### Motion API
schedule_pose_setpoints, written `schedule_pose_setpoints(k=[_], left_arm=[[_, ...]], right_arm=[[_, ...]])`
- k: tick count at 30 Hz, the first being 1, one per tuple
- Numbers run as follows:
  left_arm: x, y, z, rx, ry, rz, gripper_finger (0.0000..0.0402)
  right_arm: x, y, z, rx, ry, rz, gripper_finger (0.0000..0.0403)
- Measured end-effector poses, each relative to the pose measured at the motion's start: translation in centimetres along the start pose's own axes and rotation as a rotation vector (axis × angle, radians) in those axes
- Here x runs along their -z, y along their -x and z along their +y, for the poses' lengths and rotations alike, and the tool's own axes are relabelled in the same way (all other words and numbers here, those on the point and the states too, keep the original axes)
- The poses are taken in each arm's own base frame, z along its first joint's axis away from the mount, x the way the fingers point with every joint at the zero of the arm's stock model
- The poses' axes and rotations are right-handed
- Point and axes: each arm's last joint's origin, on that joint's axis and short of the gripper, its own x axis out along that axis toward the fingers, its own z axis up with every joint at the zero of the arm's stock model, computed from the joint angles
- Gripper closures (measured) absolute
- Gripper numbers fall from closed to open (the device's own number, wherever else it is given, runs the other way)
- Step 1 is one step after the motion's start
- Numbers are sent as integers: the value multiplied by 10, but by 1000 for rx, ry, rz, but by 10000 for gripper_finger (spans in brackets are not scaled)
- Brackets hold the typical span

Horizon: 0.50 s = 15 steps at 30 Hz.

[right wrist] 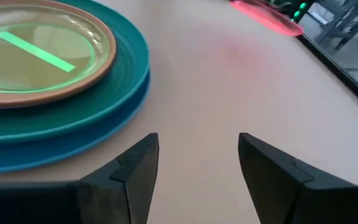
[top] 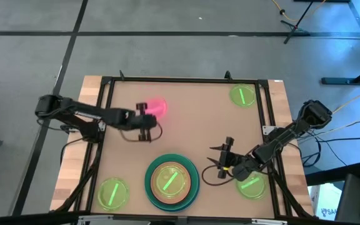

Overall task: Stack plastic plates
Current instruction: Stack the light pink plate on top of the light green plate

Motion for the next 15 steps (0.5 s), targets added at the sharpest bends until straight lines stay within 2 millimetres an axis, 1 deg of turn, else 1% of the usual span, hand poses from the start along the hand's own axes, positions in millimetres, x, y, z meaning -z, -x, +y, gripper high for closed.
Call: schedule_pose_setpoints(k=[6,9,12,15], left_arm=[[-31,60,-45,165,59,-245,399],[-50,87,-74,272,117,-343,399],[-62,108,-109,333,82,-383,399],[-72,122,-144,391,29,-401,399]], right_arm=[[-2,-7,-5,-35,30,26,189],[-3,-6,-3,-51,37,14,189],[-7,-6,-1,-95,22,-12,189],[-13,-5,4,-202,-28,-45,189]])
